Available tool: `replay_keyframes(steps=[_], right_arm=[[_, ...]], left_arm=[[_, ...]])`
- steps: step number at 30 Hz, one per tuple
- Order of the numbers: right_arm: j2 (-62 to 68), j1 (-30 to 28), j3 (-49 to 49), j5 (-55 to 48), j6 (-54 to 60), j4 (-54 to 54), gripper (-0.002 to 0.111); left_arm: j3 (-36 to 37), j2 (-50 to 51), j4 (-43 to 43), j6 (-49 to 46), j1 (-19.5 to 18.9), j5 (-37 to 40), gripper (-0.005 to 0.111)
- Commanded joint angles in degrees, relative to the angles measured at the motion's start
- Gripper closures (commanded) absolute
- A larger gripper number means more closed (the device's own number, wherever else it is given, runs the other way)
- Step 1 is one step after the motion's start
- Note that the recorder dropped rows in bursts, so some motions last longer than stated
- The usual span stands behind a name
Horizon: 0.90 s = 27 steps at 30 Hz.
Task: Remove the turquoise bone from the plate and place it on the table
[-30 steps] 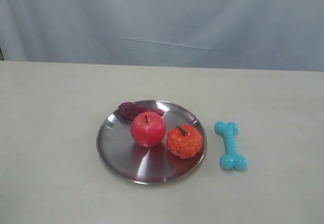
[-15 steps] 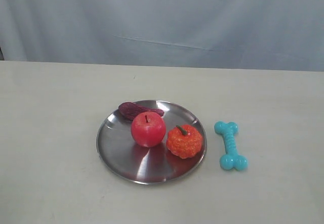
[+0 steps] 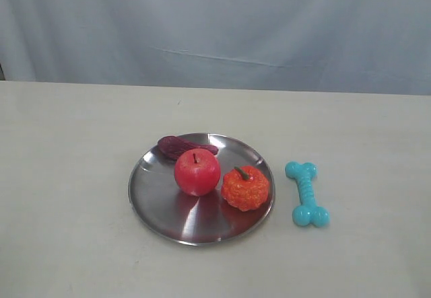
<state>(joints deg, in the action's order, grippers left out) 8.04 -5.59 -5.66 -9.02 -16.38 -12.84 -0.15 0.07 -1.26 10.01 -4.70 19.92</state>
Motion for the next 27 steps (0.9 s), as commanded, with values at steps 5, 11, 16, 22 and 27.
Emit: replay_keyframes(steps=[5,11,16,22,27], right_arm=[[-6.4,-0.3,5.7,0.6,7.6,4.4,0.109],[-6.6,-0.3,5.7,-2.0,7.7,5.4,0.109],[-6.6,-0.3,5.7,-2.8,7.7,5.4,0.109],[-6.6,-0.3,5.7,-8.3,7.7,5.0,0.109],[-6.6,-0.3,5.7,-8.4,7.4,5.0,0.109]], left_arm=[[0.1,-0.1,0.0,0.1,-0.1,-0.3,0.107],[0.1,-0.1,0.0,0.1,-0.1,-0.3,0.107],[0.1,-0.1,0.0,0.1,-0.1,-0.3,0.107],[0.1,-0.1,0.0,0.1,-0.1,-0.3,0.107],[0.1,-0.1,0.0,0.1,-0.1,-0.3,0.107]])
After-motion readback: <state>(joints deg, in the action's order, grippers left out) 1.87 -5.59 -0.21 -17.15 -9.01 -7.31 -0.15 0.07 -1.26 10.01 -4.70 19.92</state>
